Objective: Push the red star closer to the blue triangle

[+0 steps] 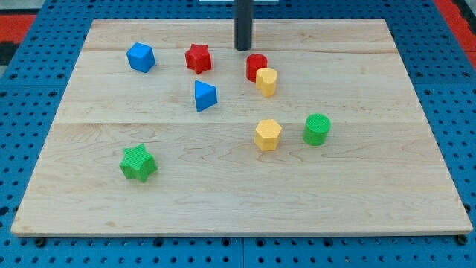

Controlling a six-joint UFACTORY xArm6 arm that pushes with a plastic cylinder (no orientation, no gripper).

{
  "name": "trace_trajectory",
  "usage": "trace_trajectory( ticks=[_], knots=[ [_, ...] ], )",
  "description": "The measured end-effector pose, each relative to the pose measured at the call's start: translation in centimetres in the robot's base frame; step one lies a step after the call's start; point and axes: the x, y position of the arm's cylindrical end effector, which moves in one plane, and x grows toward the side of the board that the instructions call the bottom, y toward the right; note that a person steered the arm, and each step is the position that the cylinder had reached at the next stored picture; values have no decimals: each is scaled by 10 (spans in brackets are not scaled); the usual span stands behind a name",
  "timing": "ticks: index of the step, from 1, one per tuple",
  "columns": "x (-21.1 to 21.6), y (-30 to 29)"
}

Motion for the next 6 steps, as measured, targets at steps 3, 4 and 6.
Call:
trace_trajectory(
  ticks=[3, 4, 6],
  knots=[
    [-2, -94],
    [14, -77],
    [31, -49]
  ],
)
